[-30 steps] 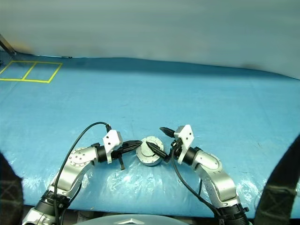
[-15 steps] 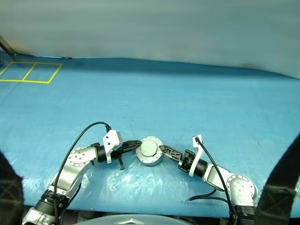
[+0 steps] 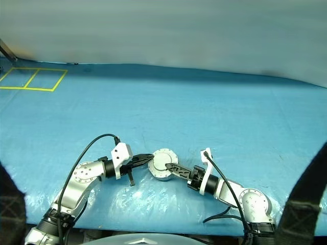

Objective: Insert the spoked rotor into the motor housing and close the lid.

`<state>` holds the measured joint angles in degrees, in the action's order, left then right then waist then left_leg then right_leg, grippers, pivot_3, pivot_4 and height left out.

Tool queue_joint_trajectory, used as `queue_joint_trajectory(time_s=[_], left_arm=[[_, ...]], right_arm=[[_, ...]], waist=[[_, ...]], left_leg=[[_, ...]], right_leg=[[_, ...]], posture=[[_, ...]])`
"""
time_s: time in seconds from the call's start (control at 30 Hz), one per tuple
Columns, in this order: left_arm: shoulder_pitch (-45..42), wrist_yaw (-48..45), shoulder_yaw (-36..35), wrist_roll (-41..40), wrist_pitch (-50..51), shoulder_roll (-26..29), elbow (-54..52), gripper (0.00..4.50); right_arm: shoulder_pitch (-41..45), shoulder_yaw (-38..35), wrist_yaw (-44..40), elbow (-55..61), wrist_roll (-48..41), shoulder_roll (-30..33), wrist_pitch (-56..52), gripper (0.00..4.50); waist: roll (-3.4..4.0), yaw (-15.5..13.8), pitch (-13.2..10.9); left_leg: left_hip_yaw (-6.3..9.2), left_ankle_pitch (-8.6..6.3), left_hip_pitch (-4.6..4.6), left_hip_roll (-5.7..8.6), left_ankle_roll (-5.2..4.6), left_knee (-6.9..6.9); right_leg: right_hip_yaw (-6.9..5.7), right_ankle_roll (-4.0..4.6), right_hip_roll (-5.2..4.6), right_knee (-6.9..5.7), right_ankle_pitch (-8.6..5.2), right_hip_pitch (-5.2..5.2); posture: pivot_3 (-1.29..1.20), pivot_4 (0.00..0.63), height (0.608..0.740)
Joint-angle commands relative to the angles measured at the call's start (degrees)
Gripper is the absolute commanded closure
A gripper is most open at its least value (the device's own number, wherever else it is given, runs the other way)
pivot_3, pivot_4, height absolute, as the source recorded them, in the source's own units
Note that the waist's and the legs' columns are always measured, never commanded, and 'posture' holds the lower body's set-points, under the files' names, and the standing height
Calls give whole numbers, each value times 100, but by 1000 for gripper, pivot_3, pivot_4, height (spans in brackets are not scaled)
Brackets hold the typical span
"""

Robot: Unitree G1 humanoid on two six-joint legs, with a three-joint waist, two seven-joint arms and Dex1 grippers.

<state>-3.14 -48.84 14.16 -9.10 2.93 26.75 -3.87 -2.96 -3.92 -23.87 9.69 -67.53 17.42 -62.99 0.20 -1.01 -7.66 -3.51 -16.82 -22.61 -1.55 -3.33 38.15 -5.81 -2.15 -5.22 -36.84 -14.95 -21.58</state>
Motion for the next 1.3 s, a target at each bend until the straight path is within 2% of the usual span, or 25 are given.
queue_joint_trajectory(time_s=[0.03,0.13,0.17,0.57,0.8,0.9,1.3], left_arm=[[143,-63,168,162,78,47,222,4500],[155,-64,168,167,55,47,248,4500],[157,-62,175,171,47,41,256,4500],[133,-64,70,12,23,-4,173,4500],[290,-13,-416,-600,416,45,-692,4500],[345,57,-471,-560,496,70,-713,4500],[446,171,-347,-424,521,9,-794,4500]], right_arm=[[-90,148,-76,-41,206,6,-60,988],[-138,103,-171,-69,315,30,11,1977],[-144,88,-201,-85,348,33,32,2054],[-110,90,-409,-21,498,-174,173,2055],[36,-58,-174,4,740,-433,479,2055],[125,-284,-174,-182,522,-619,505,2064],[257,-314,-12,-196,672,-836,462,2084]], waist=[[0,-2,0],[1,-8,0],[2,-8,-1],[2,4,0],[8,41,-9],[9,30,-10],[11,32,-11]], left_leg=[[0,0,-1,1,0,0],[-2,0,-1,3,0,0],[-2,0,-1,3,0,1],[-2,3,0,3,-1,14],[-2,8,-7,-1,5,14],[-2,10,-9,-1,8,14],[-4,22,-11,-4,29,11]], right_leg=[[1,-1,0,0,1,0],[2,-2,0,0,1,-1],[3,-3,0,0,2,-1],[14,-13,6,-4,9,3],[21,-12,11,-11,9,-10],[22,-12,17,-11,9,-11],[34,-11,53,-11,10,-15]], posture=[[0,150,740],[0,150,740],[0,150,740],[0,150,740],[0,150,740],[0,150,740],[0,150,740]])
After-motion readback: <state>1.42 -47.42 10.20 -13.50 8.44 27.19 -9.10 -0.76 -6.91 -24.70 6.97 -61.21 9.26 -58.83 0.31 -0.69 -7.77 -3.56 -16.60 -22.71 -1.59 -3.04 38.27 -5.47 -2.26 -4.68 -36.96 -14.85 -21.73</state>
